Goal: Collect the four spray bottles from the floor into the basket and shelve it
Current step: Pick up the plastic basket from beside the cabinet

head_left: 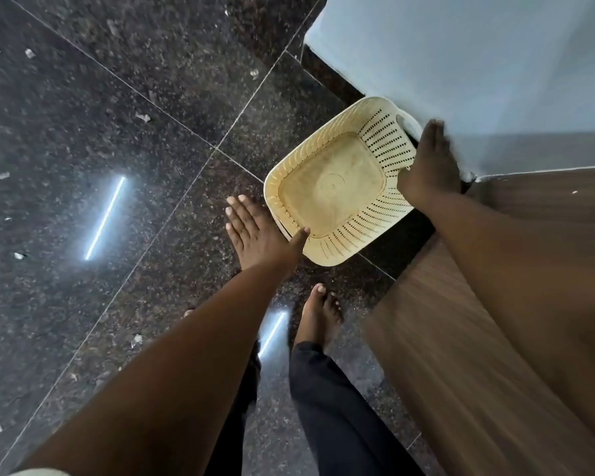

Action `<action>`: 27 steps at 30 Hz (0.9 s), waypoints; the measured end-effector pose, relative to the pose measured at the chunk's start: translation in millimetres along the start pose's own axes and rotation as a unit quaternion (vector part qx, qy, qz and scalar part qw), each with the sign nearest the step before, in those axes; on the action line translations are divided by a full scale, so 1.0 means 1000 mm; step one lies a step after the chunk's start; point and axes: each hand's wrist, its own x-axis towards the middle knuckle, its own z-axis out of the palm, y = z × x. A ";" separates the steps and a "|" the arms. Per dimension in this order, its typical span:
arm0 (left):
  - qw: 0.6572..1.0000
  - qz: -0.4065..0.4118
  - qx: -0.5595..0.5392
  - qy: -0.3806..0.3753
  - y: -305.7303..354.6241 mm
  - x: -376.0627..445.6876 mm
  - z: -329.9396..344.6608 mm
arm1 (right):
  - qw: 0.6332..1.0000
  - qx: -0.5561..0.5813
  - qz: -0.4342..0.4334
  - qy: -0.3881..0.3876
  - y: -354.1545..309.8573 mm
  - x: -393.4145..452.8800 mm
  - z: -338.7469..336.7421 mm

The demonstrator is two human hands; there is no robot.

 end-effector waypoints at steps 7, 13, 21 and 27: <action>0.904 -0.164 -0.379 -0.109 0.011 0.018 0.004 | 0.979 0.178 0.097 -0.030 0.005 0.024 -0.005; 0.826 -0.184 -0.524 -0.096 -0.008 0.008 -0.034 | 0.951 0.260 0.117 -0.119 -0.015 -0.001 -0.009; 0.751 -0.162 -0.635 -0.081 -0.108 -0.060 -0.136 | 0.924 0.323 0.079 -0.189 -0.112 -0.087 -0.025; 0.708 -0.199 -0.678 -0.011 -0.223 -0.135 -0.219 | 0.942 0.228 -0.061 -0.240 -0.231 -0.186 -0.057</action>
